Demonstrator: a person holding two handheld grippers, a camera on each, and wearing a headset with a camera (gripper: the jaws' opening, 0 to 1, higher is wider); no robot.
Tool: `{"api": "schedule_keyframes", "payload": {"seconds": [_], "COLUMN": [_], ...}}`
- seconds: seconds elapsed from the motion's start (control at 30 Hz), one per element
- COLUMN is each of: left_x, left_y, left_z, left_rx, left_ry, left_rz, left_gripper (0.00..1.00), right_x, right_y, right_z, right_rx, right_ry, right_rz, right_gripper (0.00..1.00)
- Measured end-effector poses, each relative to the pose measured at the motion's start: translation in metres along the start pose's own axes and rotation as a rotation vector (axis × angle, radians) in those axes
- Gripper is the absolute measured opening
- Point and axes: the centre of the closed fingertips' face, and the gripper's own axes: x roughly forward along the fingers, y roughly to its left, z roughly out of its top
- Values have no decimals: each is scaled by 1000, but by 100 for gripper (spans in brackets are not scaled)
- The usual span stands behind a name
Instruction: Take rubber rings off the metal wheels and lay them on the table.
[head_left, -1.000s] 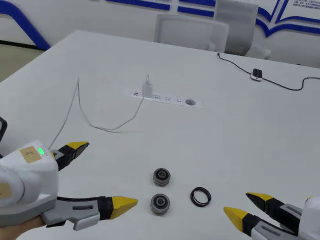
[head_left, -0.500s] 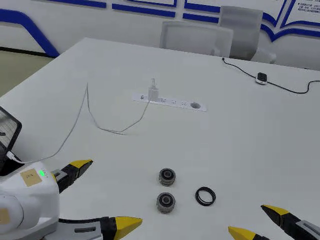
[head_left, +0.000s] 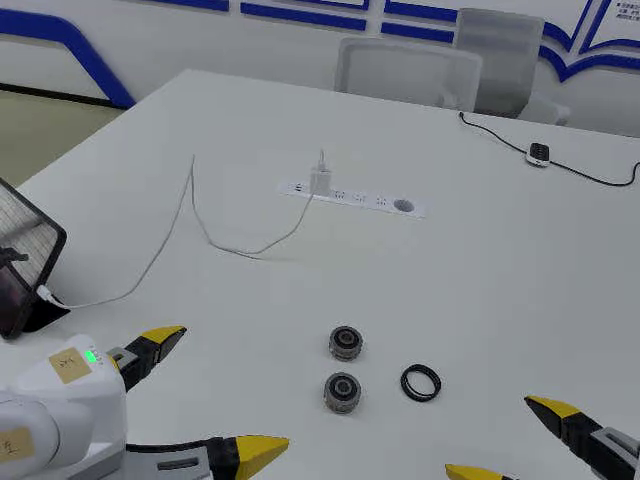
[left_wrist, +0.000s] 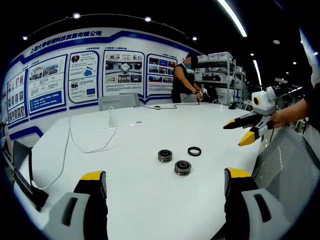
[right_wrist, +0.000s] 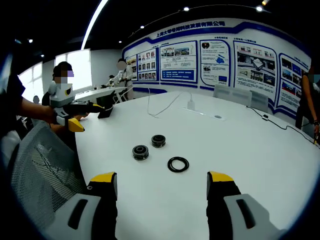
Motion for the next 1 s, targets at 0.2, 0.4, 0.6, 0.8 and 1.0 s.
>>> {"api": "schedule_keyframes", "payload": {"seconds": [0.2,0.4,0.6,0.8,1.0], "left_x": [1,5,8,8,7], "left_y": [2,1,-1,-2,-1], "left_z": [-3,0,2,0,-1], "left_rx": [-3,7,15,17,19], "left_ry": [7,7,9,17,22], "left_rz": [3,-3,-14,-14,-8], "left_gripper": [100,100,100,100,100], "right_x": [4,6,8,7,7], "right_y": [3,2,-2,-5,-8], "right_z": [2,8,10,11,13], "right_rx": [4,0,27,61,83], "right_ry": [0,-12,-23,-38,-51], "right_rz": [14,11,2,-9,-13], "right_gripper": [75,75,75,75,75]}}
